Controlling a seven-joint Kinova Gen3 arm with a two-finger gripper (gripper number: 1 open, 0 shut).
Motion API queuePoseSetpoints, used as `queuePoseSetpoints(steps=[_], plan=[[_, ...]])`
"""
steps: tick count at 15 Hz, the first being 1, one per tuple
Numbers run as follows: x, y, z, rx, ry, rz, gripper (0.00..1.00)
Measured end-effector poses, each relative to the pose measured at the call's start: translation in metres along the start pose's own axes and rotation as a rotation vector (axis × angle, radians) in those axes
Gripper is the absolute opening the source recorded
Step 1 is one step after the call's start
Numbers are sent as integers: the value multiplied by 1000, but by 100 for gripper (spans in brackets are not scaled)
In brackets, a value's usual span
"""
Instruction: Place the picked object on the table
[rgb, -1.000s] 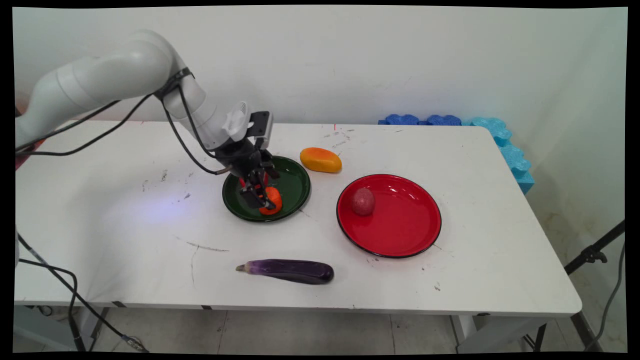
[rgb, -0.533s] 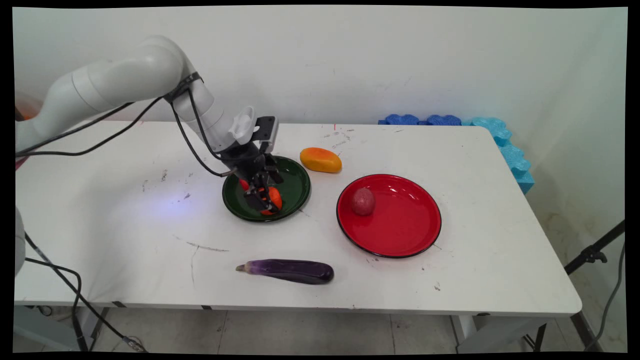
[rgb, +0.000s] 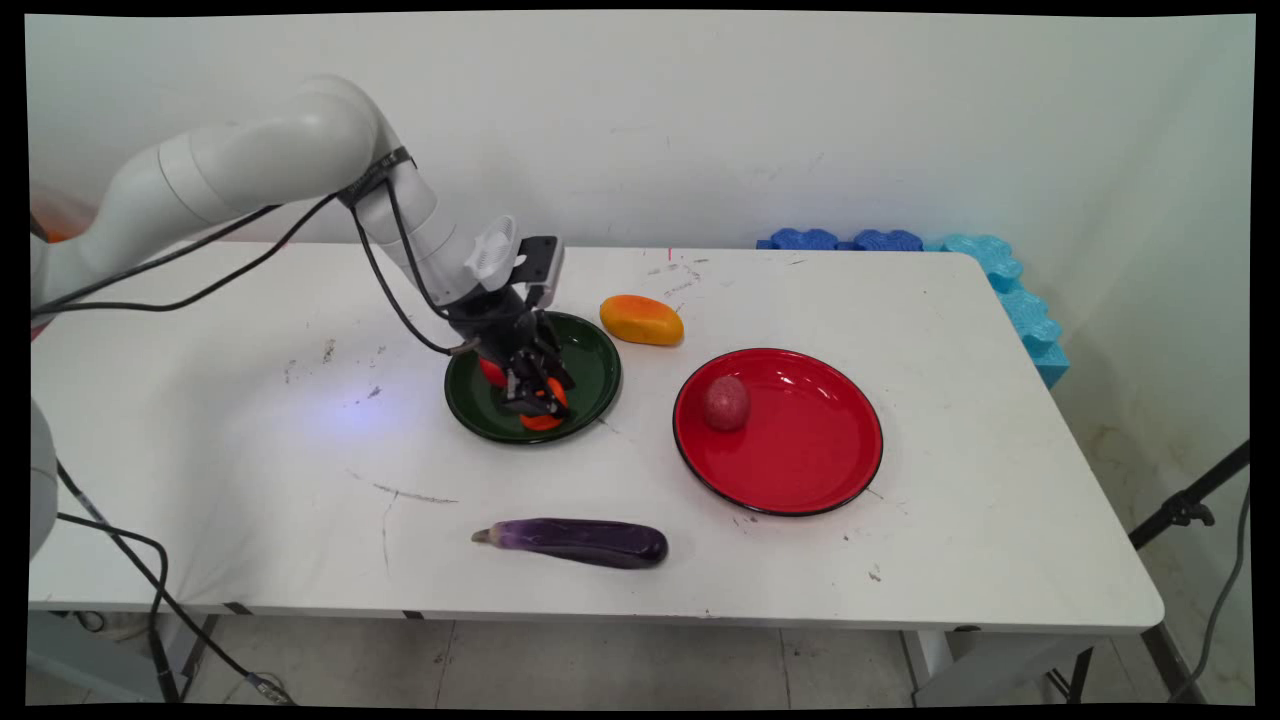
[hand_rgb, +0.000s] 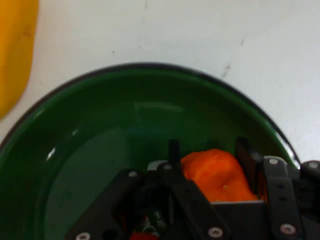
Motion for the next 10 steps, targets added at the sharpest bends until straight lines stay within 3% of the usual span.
queuePoseSetpoints(steps=[7, 10], plan=[[21, 4, -19, 22, 47, -10, 0], [41, 13, -37, 40, 86, -14, 0]])
